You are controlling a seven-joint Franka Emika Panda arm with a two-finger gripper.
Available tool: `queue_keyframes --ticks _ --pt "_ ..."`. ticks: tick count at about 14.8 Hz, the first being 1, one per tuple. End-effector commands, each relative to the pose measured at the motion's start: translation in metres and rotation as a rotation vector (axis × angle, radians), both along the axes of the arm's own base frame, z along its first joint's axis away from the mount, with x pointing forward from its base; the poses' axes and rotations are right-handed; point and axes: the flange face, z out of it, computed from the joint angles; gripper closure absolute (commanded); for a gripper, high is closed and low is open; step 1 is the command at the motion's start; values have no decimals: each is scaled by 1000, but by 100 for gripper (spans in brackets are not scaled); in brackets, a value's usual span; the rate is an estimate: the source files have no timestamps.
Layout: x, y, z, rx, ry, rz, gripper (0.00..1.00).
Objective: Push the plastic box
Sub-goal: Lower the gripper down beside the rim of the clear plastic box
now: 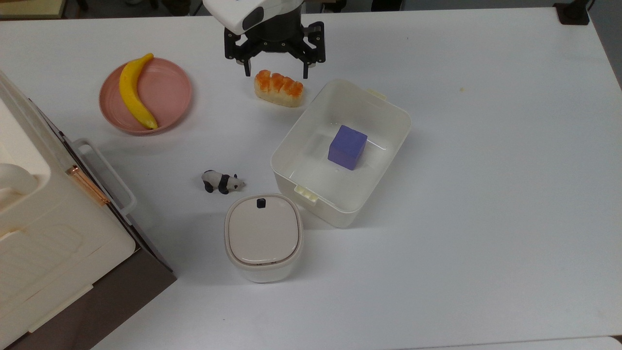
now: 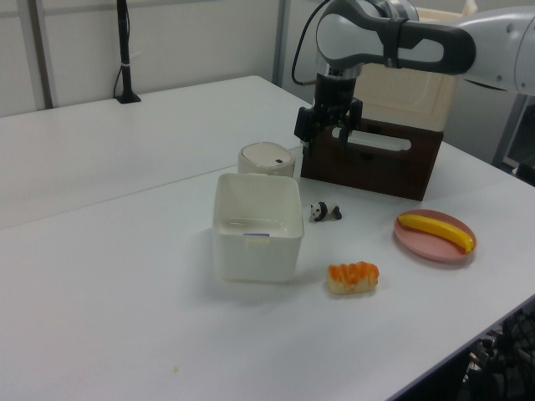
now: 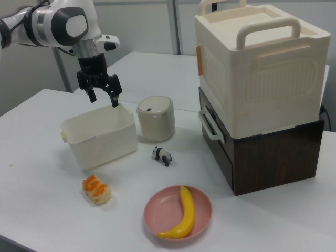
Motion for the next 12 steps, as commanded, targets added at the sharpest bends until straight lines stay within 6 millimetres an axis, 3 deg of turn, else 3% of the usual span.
queue_keyframes --ticks 1,12 --pt "-8 -11 7 2 8 6 0" --pt "-10 -5 2 2 25 60 0"
